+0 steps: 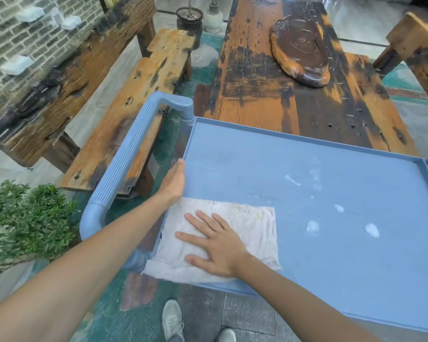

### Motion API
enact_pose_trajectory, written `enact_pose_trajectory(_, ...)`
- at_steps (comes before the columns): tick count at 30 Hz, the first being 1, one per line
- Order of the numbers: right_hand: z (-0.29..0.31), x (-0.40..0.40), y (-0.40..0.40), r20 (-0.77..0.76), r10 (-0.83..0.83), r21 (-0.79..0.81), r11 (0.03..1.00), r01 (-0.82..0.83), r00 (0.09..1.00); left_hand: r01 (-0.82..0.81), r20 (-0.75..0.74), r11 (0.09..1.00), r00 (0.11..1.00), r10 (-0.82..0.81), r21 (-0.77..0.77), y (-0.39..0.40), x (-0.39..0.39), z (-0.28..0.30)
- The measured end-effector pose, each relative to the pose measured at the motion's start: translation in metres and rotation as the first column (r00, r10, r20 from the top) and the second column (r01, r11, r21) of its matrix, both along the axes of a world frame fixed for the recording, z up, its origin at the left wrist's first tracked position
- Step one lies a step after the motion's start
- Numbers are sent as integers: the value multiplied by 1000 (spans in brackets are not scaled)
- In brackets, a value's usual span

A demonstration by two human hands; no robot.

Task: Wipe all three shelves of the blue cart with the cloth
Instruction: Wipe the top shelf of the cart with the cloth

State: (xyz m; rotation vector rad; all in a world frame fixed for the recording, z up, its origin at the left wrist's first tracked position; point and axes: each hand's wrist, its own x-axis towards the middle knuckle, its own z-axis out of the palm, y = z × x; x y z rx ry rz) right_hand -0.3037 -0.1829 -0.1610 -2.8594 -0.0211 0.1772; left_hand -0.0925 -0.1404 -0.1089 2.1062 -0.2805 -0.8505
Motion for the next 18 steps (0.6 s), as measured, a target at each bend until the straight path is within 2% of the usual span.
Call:
enact_pose_trajectory(2,-2,7,-4,3,-13,2,1000,13,1000,-190,-231,979,958,167,-78,-16,12,0)
enact_pose_trajectory(4,-2,15,-9,-1,-25,8,1000,25,1000,-293,-319,951,915,247,-102,-24,25,-1)
enact_pose_trajectory(10,-4,67,-35,12,-115,21,993,115,993,-211,-255,969,951,172,-132,-12,54,-16)
enact_pose_trajectory(15,-7,101,-68,36,-128,5,992,128,991,-206,-173,971,967,185,-117,-4,59,-26)
enact_pose_trajectory(18,-9,130,-97,29,-219,-14,976,220,975,-189,-159,972,973,167,-138,-3,60,-28)
